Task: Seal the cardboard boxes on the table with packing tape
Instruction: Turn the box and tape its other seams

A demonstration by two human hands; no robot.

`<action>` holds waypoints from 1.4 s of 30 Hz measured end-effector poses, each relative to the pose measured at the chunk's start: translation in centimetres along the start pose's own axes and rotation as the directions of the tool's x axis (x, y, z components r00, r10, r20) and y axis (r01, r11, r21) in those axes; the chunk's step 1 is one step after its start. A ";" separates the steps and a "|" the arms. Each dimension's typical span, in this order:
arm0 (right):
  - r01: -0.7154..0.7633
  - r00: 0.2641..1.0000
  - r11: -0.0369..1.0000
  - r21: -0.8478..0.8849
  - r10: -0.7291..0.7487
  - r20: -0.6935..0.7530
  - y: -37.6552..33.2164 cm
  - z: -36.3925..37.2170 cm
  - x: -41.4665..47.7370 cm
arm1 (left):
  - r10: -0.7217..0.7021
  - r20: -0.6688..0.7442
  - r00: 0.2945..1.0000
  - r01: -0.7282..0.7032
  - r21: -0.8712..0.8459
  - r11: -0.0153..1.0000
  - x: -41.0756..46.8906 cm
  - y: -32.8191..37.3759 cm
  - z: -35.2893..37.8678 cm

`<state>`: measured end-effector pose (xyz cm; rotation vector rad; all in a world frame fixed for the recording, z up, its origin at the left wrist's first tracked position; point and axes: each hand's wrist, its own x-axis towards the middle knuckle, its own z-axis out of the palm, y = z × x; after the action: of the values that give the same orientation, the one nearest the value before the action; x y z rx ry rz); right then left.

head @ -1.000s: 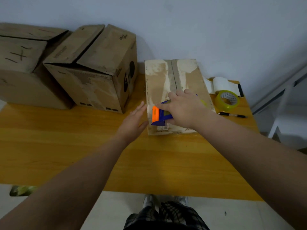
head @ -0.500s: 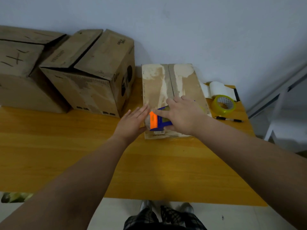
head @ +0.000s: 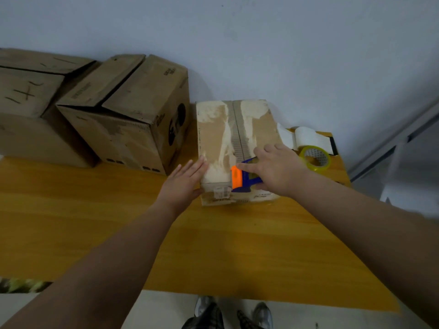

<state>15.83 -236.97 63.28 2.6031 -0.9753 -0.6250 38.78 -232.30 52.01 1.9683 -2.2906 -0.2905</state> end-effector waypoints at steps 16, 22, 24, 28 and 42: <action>0.022 1.000 0.998 0.054 -0.022 -0.005 0.7 0.0 0.4 | 0.206 -0.039 0.978 -0.198 0.153 0.968 -0.3 0.5 -0.6; 0.008 1.000 0.998 0.058 -0.008 0.012 0.4 -0.1 0.2 | 0.154 0.036 0.987 -0.157 0.112 0.981 -1.8 3.5 -0.7; -0.020 1.000 0.997 0.072 0.018 0.016 0.1 -0.3 0.2 | 0.095 0.033 0.995 -0.098 0.139 0.985 -2.0 4.7 0.0; -0.115 0.993 0.988 0.108 0.117 -0.008 -2.0 -0.8 0.2 | 0.022 0.026 0.999 -0.029 0.286 0.958 -1.8 3.7 -0.3; 0.064 0.994 0.998 0.020 -0.062 -0.086 -0.6 -2.3 0.7 | -0.115 0.013 0.993 0.113 0.132 0.985 -1.1 4.0 0.2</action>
<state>17.74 -236.75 64.86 2.6657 -0.8827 -0.5159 35.09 -230.61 52.68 2.1737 -2.2676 -0.1745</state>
